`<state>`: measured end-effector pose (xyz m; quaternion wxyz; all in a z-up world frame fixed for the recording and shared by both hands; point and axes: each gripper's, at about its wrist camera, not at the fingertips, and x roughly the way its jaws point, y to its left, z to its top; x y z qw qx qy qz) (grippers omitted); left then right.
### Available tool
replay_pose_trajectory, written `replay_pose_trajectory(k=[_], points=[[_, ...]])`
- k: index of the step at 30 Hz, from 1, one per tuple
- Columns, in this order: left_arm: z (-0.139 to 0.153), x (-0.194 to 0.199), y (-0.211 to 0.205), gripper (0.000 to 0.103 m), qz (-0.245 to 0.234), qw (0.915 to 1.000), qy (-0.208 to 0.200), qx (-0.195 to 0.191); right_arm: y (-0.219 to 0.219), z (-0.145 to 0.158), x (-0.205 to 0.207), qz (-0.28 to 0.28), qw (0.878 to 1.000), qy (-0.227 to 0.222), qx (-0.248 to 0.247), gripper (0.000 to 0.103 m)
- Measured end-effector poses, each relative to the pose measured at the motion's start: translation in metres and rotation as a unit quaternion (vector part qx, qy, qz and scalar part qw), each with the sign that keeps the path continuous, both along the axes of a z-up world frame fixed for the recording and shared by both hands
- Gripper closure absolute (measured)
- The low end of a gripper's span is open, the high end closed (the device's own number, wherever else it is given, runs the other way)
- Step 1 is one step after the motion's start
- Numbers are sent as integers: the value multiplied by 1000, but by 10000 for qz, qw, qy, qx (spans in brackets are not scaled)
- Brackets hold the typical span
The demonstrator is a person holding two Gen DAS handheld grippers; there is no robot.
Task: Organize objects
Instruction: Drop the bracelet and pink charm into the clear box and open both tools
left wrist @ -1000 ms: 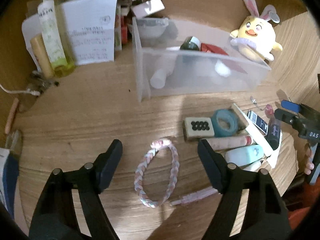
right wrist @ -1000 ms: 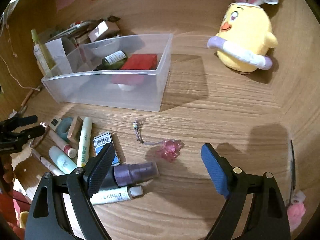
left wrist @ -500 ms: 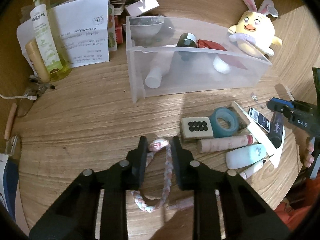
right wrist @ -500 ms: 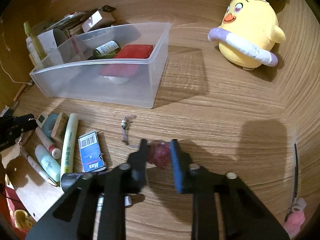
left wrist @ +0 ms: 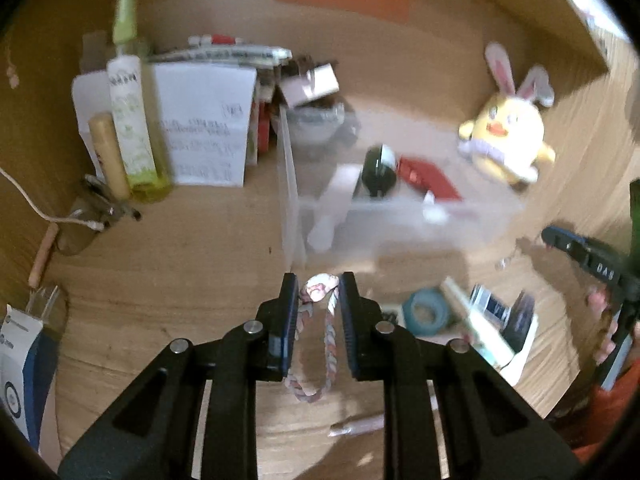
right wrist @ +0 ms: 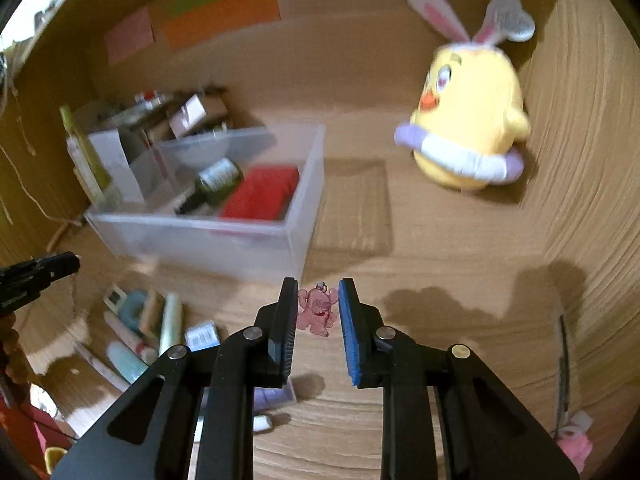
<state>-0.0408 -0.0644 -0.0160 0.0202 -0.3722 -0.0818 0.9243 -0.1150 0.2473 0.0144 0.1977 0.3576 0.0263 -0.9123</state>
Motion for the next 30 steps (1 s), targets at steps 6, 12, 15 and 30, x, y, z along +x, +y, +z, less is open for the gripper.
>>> replay_pose_trajectory(k=[6,12,15,30], points=[[28,0,-2,83,67,9990,425,77,-6,34,2,122,9987,437,-245,84],[57,-8,2,83,7,9967,809,71,-20,63,-3,268,9952,811,-487,84],[68,-16,6,83,-39,9956,935,50,-30,73,-7,329,9937,944,-506,84],[62,-90,29,83,-191,9975,677,-81,-100,67,-41,1017,9916,674,-441,84]])
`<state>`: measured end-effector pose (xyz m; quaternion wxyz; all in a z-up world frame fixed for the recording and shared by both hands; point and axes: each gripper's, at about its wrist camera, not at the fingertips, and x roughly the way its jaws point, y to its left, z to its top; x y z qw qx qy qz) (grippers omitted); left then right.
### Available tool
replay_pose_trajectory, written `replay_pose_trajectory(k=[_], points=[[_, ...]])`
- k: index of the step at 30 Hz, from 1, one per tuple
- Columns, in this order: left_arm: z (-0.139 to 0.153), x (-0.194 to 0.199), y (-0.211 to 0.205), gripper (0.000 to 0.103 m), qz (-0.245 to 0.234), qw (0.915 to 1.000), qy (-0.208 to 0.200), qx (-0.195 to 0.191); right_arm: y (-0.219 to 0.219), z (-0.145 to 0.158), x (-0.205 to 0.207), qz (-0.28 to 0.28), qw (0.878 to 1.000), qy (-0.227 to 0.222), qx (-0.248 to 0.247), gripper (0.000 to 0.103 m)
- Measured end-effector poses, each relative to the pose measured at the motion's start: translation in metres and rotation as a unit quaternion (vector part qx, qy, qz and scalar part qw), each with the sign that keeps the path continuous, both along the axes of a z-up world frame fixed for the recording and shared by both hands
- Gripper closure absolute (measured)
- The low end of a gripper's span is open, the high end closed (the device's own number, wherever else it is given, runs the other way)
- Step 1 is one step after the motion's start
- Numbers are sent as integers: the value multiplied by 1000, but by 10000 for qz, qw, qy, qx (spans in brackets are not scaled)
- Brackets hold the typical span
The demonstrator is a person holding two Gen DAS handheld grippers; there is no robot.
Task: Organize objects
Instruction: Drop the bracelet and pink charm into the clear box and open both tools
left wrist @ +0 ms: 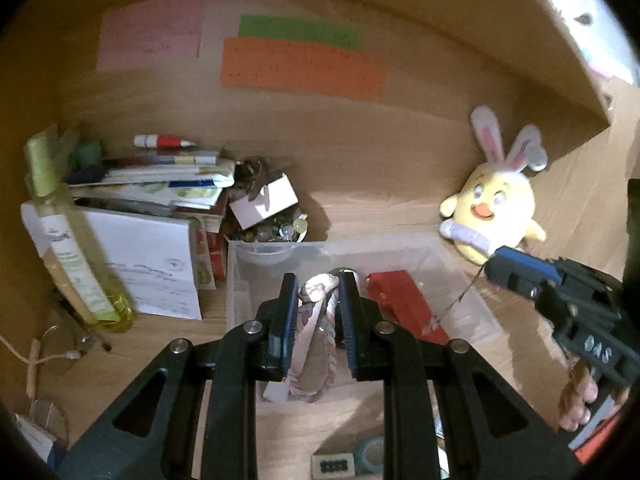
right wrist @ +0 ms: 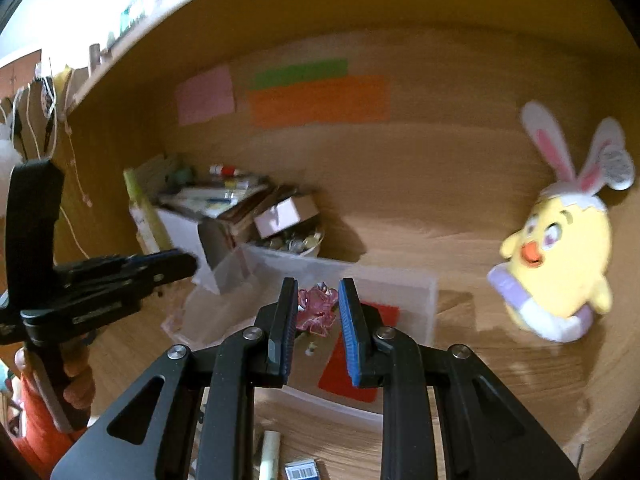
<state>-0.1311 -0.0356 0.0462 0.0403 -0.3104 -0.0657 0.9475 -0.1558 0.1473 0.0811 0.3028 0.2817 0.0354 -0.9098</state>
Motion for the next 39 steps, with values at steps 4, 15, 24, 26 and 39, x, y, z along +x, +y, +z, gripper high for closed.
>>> replay_pose_trajectory(k=[4,15,24,26,39], points=[[-20,-23,4,83,21,9994,-321,-97,-15,-23,-16,113,9991,-348,223,84],[-60,-48,8,82,-239,9942,-1052,8,-39,-78,-47,285,9892,-1246,710,84],[-44,-32,10,43,-267,9961,-842,1,-32,-63,-37,72,9921,-977,780,57],[-33,-22,10,39,-226,9977,-638,-82,-27,-53,-28,8,9941,-766,770,56],[-21,46,5,7,-173,9980,-341,-495,6,-40,37,174,9962,-472,713,46]])
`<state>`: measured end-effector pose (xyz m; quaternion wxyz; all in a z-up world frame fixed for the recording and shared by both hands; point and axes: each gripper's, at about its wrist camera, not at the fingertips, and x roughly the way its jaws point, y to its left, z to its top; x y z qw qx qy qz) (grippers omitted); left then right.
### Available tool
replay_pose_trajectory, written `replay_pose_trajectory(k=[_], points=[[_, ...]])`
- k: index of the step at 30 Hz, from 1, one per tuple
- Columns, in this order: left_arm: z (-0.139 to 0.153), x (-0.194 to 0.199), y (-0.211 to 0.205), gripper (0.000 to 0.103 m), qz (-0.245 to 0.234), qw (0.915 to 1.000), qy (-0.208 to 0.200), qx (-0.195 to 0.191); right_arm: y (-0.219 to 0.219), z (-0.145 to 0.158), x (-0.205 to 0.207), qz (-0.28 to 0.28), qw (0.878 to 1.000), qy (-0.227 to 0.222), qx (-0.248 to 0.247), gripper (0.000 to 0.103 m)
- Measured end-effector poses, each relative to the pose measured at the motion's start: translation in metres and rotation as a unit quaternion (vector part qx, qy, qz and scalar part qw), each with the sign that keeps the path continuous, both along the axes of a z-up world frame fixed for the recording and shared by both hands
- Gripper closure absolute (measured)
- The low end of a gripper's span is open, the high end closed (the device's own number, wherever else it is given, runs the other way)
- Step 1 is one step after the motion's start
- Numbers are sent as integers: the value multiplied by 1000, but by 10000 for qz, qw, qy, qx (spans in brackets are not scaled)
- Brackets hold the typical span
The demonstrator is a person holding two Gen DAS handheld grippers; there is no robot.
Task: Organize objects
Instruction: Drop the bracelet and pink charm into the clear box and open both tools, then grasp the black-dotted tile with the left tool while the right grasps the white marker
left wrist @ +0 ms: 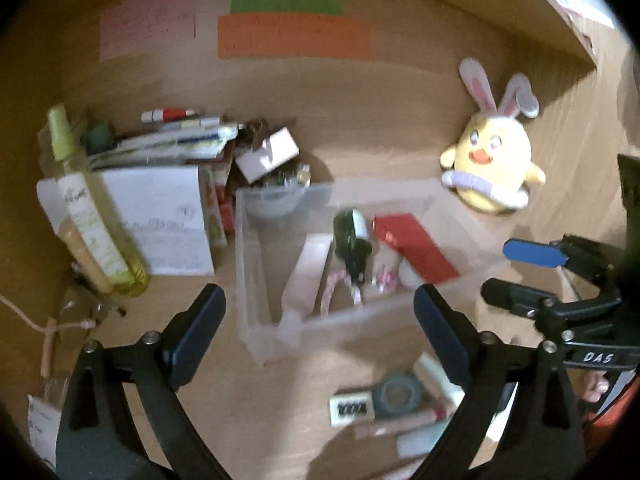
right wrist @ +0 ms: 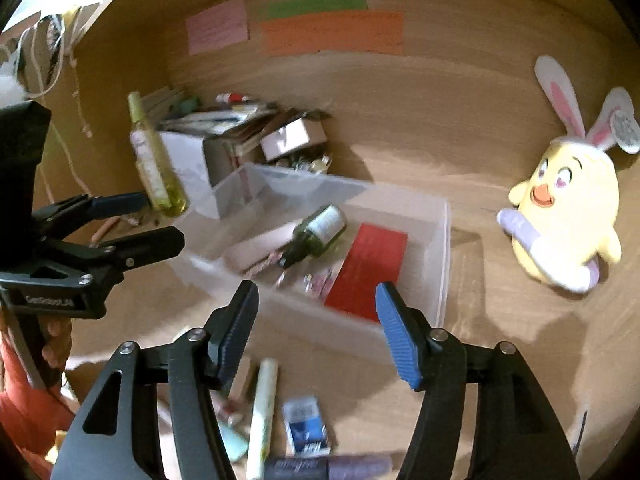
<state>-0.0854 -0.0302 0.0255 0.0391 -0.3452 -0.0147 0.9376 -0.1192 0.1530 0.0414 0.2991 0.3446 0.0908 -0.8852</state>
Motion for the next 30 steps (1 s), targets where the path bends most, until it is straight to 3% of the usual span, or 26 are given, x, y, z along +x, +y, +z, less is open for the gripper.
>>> replay_pose_trajectory(k=[13,16,18,21,24,30], points=[[-68,17,12,7,-255,9939,-1069,-112,5,-60,30,19,9965,-821,148,46],[-75,16,14,8,-286,9926,-1182,-63,3,-67,33,114,9954,-919,240,59],[-78,16,14,19,-308,9920,-1226,-42,1,-69,35,191,9948,-957,301,68],[-81,14,13,24,-331,9907,-1317,37,-3,-72,35,276,9937,-1010,392,77],[-80,16,11,26,-338,9910,-1295,97,-6,-77,33,351,9924,-1085,463,82],[-80,14,12,27,-415,9903,-1317,125,-16,-80,31,401,9927,-921,665,82]])
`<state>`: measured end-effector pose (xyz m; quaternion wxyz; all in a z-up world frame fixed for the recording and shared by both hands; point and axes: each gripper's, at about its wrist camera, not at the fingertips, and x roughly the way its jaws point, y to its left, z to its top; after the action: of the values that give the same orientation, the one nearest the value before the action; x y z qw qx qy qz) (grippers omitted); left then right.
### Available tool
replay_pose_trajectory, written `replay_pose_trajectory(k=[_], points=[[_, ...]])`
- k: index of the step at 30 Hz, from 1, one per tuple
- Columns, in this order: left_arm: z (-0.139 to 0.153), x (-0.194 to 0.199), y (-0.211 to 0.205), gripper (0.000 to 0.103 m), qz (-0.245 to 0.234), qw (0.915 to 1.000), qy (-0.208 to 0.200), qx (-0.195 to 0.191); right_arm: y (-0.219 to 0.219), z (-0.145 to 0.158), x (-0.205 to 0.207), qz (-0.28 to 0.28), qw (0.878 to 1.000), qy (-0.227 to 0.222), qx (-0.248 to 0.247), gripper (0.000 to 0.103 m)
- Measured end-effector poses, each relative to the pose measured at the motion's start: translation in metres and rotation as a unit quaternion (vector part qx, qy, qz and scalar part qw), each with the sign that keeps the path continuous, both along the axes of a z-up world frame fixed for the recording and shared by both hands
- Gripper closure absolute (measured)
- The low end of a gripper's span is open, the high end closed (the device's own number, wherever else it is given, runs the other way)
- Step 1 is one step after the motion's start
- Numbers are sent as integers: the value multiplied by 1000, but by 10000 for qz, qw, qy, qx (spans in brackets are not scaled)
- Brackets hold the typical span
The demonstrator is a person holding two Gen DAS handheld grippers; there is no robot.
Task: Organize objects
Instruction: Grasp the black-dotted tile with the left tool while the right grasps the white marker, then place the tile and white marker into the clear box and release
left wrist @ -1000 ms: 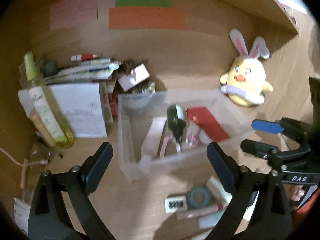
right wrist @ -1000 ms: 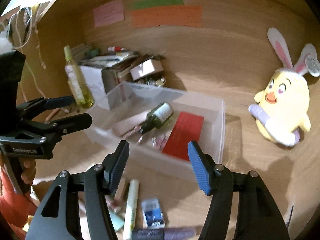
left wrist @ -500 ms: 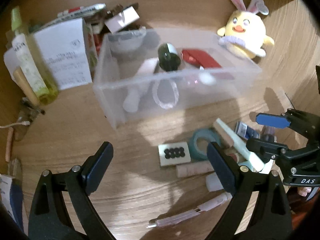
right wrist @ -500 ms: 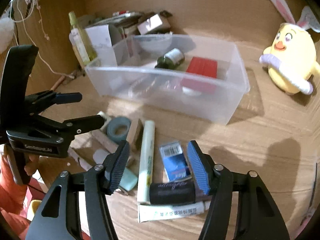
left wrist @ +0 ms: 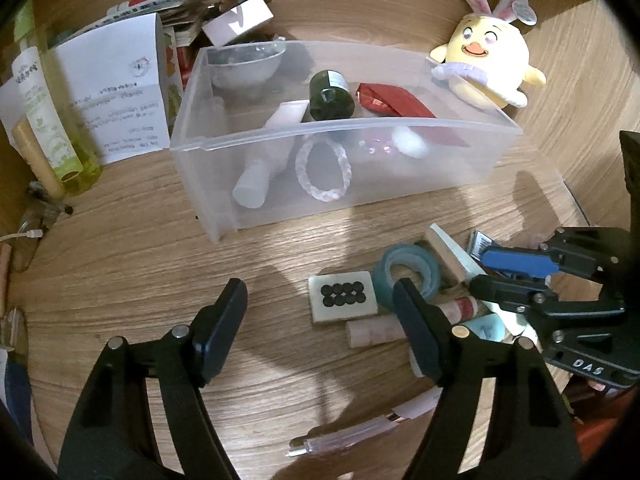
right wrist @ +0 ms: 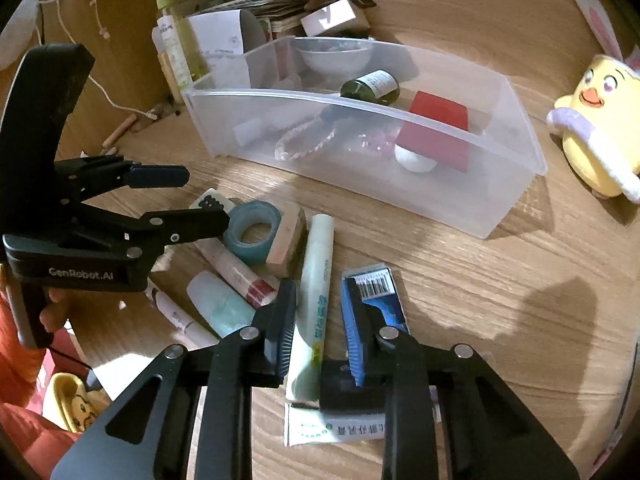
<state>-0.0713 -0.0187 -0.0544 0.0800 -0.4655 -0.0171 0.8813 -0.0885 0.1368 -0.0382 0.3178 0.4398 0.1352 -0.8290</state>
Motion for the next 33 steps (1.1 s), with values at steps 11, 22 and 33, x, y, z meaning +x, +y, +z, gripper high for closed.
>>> replay_pose_trajectory(k=[11,22,33], points=[[2,2,-3,42,-57,9999,-17,131,-6,-4,2,131,9998,61,107,87],[-4,1,3,43,-184,9997,-107,147,-4,-6,2,30,9999,-4,114,84],[0,1,0,70,-96,9999,54,96,7,6,-1,-200,9994,68,-284,89]])
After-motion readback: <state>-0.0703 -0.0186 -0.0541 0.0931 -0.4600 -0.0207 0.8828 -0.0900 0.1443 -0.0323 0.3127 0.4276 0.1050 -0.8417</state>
